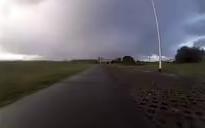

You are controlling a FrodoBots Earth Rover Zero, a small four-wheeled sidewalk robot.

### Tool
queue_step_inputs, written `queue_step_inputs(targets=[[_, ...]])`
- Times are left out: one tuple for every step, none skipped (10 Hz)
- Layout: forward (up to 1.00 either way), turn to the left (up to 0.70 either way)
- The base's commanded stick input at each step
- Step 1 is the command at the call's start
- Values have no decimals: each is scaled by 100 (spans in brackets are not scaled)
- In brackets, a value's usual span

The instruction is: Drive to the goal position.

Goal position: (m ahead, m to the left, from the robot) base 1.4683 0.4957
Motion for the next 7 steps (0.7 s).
queue_step_inputs(targets=[[70, 0], [70, 0], [70, 0], [70, 0], [70, 0], [70, 0], [70, 0]])
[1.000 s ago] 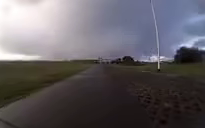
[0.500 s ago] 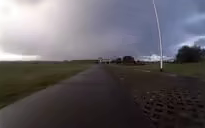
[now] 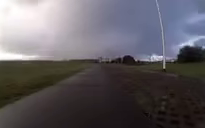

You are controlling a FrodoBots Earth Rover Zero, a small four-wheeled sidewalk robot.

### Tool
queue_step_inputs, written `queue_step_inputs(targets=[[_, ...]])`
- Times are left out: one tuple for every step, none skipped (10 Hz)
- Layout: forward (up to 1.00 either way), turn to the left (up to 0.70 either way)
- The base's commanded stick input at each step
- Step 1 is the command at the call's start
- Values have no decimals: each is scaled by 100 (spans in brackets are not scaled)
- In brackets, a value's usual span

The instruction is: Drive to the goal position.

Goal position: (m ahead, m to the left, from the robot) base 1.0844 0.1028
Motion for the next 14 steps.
queue_step_inputs(targets=[[70, 0], [70, 0], [70, 0], [70, 0], [70, 0], [70, 0], [70, 0], [70, 0], [70, -14], [70, -14], [70, -14], [70, -14], [70, 0], [70, 0]])
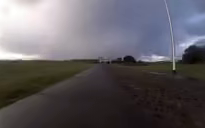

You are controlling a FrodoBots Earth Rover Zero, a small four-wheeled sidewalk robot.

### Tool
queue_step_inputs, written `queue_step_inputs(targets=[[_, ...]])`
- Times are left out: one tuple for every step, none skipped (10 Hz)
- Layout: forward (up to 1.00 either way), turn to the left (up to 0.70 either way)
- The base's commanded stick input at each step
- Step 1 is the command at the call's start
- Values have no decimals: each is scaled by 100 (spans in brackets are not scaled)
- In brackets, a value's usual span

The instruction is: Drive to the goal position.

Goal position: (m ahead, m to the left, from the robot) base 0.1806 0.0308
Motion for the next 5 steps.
queue_step_inputs(targets=[[70, 0], [70, 0], [70, 0], [70, 0], [70, 0]])
